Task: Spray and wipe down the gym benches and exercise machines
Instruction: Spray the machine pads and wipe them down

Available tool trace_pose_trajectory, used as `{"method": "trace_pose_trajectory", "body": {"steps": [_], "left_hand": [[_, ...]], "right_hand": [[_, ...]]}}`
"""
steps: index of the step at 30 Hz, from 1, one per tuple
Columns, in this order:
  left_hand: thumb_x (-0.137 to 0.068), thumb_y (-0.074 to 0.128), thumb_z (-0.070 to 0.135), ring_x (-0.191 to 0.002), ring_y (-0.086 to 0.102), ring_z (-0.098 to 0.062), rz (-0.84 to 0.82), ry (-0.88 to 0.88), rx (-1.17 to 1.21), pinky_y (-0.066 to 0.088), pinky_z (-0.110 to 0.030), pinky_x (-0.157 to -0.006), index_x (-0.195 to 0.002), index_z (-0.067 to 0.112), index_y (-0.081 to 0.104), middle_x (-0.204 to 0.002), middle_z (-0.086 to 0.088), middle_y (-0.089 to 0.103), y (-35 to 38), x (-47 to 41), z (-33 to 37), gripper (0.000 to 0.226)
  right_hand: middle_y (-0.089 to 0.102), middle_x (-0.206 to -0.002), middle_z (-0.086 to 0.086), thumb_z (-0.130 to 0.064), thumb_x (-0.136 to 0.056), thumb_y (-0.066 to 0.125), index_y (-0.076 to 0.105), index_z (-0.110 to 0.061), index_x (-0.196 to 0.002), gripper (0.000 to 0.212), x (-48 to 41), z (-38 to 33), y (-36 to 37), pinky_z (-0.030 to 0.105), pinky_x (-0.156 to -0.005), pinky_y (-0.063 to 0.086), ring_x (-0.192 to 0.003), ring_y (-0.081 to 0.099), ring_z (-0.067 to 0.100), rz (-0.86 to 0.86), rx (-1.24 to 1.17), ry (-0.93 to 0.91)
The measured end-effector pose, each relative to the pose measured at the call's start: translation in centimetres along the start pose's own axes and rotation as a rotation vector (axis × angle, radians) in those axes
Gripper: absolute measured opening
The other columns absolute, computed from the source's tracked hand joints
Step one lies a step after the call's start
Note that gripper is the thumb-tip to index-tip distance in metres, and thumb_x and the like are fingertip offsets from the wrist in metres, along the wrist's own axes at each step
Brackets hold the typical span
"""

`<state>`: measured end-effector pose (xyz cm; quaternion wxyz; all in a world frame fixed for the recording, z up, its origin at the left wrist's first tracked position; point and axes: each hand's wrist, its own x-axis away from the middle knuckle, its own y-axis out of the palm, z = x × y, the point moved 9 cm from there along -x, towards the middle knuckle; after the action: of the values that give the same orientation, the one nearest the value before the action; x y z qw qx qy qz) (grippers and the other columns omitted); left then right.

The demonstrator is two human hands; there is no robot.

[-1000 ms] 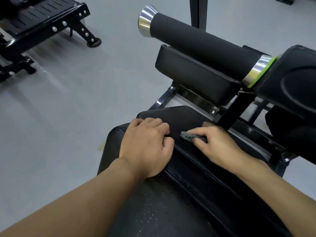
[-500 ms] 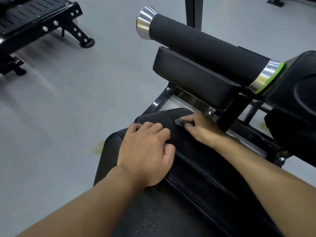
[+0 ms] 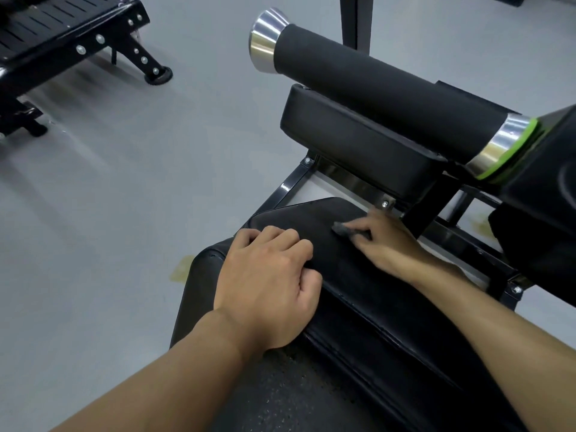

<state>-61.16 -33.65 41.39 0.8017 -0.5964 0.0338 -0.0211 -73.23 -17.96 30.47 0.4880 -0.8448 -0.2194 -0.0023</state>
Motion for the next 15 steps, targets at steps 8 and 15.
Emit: {"method": "trace_pose_trajectory", "body": {"steps": [8, 15], "left_hand": [[-0.084, 0.033, 0.033, -0.091, 0.058, -0.015, -0.009, -0.001, -0.002, 0.035, -0.033, -0.088, -0.083, 0.023, 0.067, -0.083, 0.011, 0.063, 0.0, 0.0, -0.1, 0.036], [-0.085, 0.034, 0.033, -0.089, 0.058, -0.015, -0.007, 0.006, 0.018, 0.034, -0.032, -0.088, -0.081, 0.022, 0.068, -0.083, 0.011, 0.064, -0.1, 0.0, -0.1, 0.036]], "right_hand": [[0.066, -0.110, 0.002, -0.021, -0.092, 0.056, 0.071, -0.032, -0.113, 0.029, -2.4, 0.5, 0.5, 0.037, -0.088, 0.051, -0.107, 0.061, 0.024, 0.011, 0.011, 0.028], [0.058, -0.101, -0.011, -0.025, -0.096, 0.056, 0.068, -0.036, -0.113, 0.024, 3.2, 2.0, -0.9, 0.039, -0.090, 0.046, -0.104, 0.054, 0.015, -0.013, -0.008, 0.029]]}}
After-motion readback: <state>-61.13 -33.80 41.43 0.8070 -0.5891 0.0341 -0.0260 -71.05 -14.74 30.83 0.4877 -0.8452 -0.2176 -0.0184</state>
